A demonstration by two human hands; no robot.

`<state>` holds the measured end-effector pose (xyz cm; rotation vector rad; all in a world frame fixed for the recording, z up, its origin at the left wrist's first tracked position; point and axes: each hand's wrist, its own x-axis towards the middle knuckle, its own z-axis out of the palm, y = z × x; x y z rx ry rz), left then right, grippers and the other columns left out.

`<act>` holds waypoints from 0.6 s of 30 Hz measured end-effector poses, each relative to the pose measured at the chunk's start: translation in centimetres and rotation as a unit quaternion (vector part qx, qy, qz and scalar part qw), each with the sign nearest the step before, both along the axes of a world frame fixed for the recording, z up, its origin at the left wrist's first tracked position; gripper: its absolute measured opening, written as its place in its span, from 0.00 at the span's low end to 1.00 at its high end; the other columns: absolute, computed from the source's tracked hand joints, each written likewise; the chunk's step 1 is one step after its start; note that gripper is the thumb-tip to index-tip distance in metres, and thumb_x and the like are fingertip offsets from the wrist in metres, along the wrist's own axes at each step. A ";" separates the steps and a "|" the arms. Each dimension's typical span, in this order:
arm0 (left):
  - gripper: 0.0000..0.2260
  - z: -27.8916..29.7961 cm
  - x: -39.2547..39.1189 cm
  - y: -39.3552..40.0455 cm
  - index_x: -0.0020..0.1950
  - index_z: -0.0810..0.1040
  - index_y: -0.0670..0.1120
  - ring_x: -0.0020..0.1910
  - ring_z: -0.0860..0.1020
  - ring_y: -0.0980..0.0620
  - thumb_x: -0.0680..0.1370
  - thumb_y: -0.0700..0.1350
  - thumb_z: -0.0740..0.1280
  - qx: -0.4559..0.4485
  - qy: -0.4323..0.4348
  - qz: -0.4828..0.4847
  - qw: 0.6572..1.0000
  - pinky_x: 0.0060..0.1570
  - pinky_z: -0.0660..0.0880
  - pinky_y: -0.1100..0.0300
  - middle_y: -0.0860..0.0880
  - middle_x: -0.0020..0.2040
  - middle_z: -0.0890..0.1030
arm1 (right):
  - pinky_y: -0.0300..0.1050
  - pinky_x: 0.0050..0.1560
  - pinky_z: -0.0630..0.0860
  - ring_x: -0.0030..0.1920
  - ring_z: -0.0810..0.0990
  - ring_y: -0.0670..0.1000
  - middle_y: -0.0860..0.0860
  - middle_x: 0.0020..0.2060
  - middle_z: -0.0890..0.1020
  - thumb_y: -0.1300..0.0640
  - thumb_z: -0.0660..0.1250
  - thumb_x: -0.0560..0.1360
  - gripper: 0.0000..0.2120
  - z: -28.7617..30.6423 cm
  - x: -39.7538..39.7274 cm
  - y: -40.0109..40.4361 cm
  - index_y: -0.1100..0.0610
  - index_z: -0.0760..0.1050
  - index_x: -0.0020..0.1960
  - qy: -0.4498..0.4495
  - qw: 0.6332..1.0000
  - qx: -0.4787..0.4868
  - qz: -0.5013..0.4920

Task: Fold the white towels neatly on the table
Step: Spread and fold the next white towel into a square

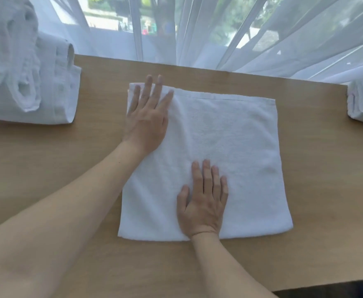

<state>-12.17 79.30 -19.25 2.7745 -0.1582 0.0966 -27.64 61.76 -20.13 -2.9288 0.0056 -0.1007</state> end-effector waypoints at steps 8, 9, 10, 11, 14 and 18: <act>0.26 -0.8 -17.8 -3.2 0.82 0.56 0.50 0.81 0.49 0.46 0.83 0.54 0.50 0.035 0.080 -0.014 0.996 0.79 0.49 0.45 0.48 0.82 0.53 | 0.57 0.79 0.51 0.79 0.58 0.54 0.52 0.78 0.64 0.49 0.50 0.80 0.27 0.4 -0.2 0.2 0.52 0.64 0.78 0.021 0.999 0.033 -0.011; 0.26 -0.7 -19.1 -2.9 0.82 0.56 0.50 0.81 0.49 0.46 0.83 0.55 0.50 0.036 0.079 -0.003 0.996 0.79 0.49 0.45 0.48 0.82 0.53 | 0.56 0.79 0.49 0.79 0.57 0.54 0.52 0.78 0.63 0.49 0.50 0.80 0.27 0.4 -0.2 0.1 0.51 0.63 0.78 0.024 0.999 0.038 -0.009; 0.26 -0.5 -20.2 -2.5 0.82 0.55 0.51 0.81 0.49 0.47 0.83 0.55 0.50 0.034 0.083 0.005 0.996 0.79 0.49 0.45 0.48 0.82 0.52 | 0.55 0.79 0.48 0.80 0.56 0.53 0.51 0.78 0.63 0.49 0.51 0.81 0.26 0.4 -0.3 0.0 0.51 0.62 0.79 0.028 0.999 0.044 -0.009; 0.26 -0.4 -21.3 -2.2 0.82 0.54 0.51 0.81 0.47 0.47 0.83 0.55 0.50 0.030 0.089 0.011 0.996 0.79 0.49 0.45 0.49 0.82 0.51 | 0.54 0.79 0.47 0.80 0.56 0.52 0.51 0.78 0.63 0.49 0.51 0.82 0.26 0.5 -0.4 0.0 0.51 0.62 0.79 0.031 0.998 0.050 -0.010; 0.26 -0.2 -24.0 -0.9 0.82 0.51 0.52 0.81 0.44 0.49 0.83 0.56 0.47 0.026 0.104 0.002 0.994 0.79 0.48 0.47 0.51 0.82 0.49 | 0.55 0.79 0.48 0.79 0.57 0.53 0.54 0.77 0.65 0.51 0.56 0.83 0.24 1.3 -0.8 -0.1 0.56 0.64 0.77 0.031 0.993 0.112 -0.014; 0.25 0.3 -26.6 1.4 0.79 0.64 0.48 0.80 0.56 0.45 0.84 0.56 0.52 0.004 0.055 -0.079 0.995 0.77 0.54 0.49 0.47 0.80 0.60 | 0.63 0.72 0.64 0.72 0.67 0.58 0.57 0.69 0.73 0.50 0.57 0.81 0.22 2.2 -2.3 -2.1 0.59 0.72 0.70 0.003 0.970 0.241 -0.014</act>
